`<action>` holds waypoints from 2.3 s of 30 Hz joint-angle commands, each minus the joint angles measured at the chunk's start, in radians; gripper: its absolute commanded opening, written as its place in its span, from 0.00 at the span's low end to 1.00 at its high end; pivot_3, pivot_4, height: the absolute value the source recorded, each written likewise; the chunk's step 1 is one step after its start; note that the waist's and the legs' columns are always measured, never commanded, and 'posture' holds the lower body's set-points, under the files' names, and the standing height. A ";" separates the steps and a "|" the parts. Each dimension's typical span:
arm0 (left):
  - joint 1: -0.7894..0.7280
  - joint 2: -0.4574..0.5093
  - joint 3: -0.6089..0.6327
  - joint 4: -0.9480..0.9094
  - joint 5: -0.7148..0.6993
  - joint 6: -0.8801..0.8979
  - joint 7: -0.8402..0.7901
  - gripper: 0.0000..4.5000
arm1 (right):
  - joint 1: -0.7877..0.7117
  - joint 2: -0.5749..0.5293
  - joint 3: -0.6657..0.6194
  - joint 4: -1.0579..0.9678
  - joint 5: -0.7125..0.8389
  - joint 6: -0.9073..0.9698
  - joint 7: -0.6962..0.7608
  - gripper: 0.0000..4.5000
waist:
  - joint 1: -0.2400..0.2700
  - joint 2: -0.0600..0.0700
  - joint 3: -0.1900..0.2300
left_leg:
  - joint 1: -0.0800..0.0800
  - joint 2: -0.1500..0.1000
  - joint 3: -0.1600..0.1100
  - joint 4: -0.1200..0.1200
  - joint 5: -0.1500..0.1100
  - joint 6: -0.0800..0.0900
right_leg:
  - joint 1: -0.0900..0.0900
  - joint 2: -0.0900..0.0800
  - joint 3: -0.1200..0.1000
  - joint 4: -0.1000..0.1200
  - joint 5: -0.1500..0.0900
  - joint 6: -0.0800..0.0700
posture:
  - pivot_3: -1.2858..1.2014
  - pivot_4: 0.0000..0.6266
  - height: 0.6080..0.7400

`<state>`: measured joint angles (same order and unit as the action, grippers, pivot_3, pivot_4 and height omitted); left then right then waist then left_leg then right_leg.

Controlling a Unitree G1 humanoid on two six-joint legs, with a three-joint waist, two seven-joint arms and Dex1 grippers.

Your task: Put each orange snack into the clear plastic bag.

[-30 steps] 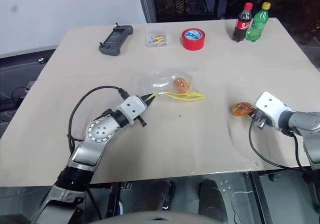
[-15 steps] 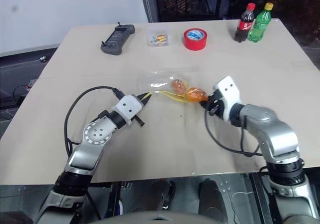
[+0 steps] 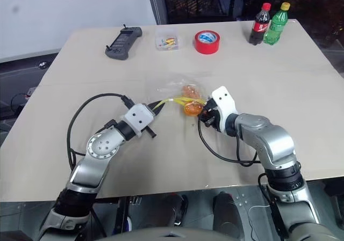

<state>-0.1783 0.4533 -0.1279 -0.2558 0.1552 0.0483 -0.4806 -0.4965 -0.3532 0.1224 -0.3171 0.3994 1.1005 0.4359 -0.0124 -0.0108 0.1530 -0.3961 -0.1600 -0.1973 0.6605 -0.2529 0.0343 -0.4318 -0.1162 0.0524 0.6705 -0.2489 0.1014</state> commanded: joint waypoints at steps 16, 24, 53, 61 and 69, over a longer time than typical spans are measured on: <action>0.055 0.037 0.012 -0.064 -0.021 -0.027 -0.041 0.00 | -0.109 0.170 -0.036 0.192 -0.065 -0.094 -0.131 0.25 | -0.009 0.001 0.000 | 0.001 0.000 0.001 -0.001 0.000 0.000 | -0.001 0.001 0.001 0.000 0.000 0.000 | 0.52 0.24 1.00; 0.061 0.042 0.029 -0.064 -0.048 -0.006 -0.056 0.00 | -0.137 0.269 -0.192 0.196 0.002 -0.043 -0.196 0.25 | -0.021 0.001 0.000 | 0.001 0.000 0.000 -0.001 0.000 0.000 | -0.001 0.001 0.001 0.001 0.000 0.000 | 0.52 0.24 1.00; 0.043 0.004 0.053 -0.129 -0.168 0.152 -0.070 0.00 | -0.030 0.106 0.195 0.121 -0.338 -0.363 -0.238 0.25 | -0.026 0.002 -0.001 | 0.001 0.001 0.001 -0.001 0.000 0.000 | -0.002 0.002 0.002 0.002 0.000 0.000 | 0.52 0.24 1.00; 0.045 0.007 0.058 -0.129 -0.171 0.161 -0.065 0.00 | -0.041 0.386 -0.149 0.087 -0.046 -0.032 -0.273 0.25 | -0.025 0.002 -0.001 | 0.001 0.002 0.001 -0.002 0.000 0.000 | -0.002 0.003 0.002 0.002 0.000 -0.001 | 0.52 0.24 1.00; 0.034 -0.006 0.053 -0.134 -0.175 0.175 -0.056 0.00 | -0.022 0.349 -0.092 0.039 -0.017 0.041 -0.232 0.25 | -0.028 0.002 -0.001 | 0.001 0.001 0.001 -0.002 0.000 0.000 | -0.002 0.002 0.002 0.002 0.000 -0.001 | 0.52 0.24 1.00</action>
<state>-0.1326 0.4480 -0.0871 -0.3426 -0.0041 0.2302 -0.5418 -0.5087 -0.0284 0.0295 -0.2277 0.3457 1.1325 0.1914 -0.0406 -0.0088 0.1521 -0.3949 -0.1585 -0.1964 0.6587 -0.2528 0.0341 -0.4335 -0.1137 0.0544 0.6723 -0.2486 0.1006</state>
